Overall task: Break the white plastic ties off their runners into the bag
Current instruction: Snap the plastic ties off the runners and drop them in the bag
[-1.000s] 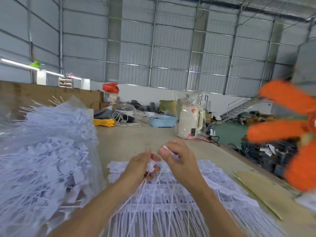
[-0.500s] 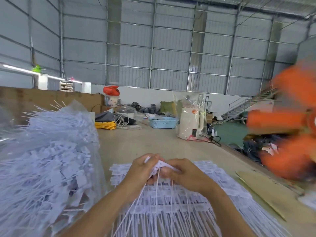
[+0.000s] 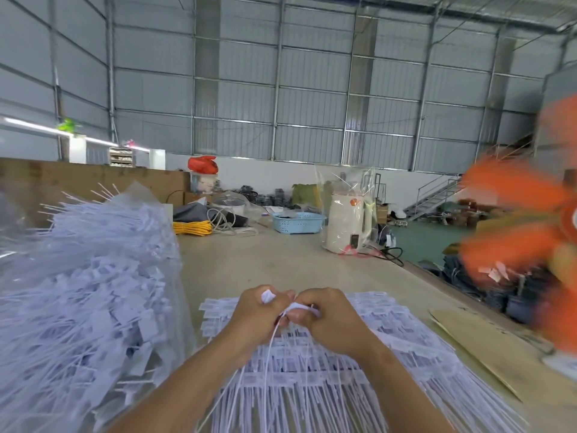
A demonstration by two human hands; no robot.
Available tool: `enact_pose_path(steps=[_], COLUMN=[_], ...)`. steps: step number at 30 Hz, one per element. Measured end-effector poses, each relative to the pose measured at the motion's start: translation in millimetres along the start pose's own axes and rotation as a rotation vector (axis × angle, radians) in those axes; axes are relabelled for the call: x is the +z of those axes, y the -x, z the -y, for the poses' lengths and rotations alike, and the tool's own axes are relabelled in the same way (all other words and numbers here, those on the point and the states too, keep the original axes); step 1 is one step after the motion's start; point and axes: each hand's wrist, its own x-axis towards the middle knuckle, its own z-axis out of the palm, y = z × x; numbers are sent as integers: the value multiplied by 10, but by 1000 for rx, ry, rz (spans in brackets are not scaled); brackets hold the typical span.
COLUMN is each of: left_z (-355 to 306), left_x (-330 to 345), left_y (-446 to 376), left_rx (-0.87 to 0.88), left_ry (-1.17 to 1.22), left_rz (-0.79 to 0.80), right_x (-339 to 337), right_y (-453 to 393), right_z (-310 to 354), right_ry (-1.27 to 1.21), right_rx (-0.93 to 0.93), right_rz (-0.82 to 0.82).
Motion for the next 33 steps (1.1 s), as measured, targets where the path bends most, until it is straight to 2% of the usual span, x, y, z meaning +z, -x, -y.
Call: enact_pose_path(steps=[2,5,6,8,10,11,13,17,21,23,25,28,30,33], left_z=[-15,-32,-36,-29,10,28,41,-6,-91,-238,-505,-972,-1123,-967], left_x=[16,9,-52,-307,-533,-575,-472,-84,44,53,-54,-473,-844,-1439], left_y=[-8,-54,-95,-188,-277,-288,-280,-146,25,66,95,177,209,30], left_rx=[-68,-242,-317,-407,-327,-260,-169,-100,-32,28,112,317,352,239], left_ry=[47,187,275,491,578,556,478,399,303,246,308,342,134,-513], left_rz=[7,24,20,-21,-116,-161,-194,-82,-21,-80,-157,-221,-286,-438], right_x=[0,-32,-78,-247,-495,-576,-593,-286,-163,-149,-143,-128,-115,-113], right_y=[6,-2,-1,16,63,91,104,41,2,-1,-2,1,-1,-11], right_z=[6,81,111,147,139,141,172,252,153,104,62,26,22,21], right_ry=[57,331,339,148,-149,-279,-403,-196,-153,-159,-148,-156,-165,-162], right_rx=[-10,-102,-128,-76,-10,1,0,-53,-56,-32,-6,1,4,7], right_rz=[-19,-23,-63,-233,-460,-520,-490,-233,-173,-172,-178,-162,-154,-147])
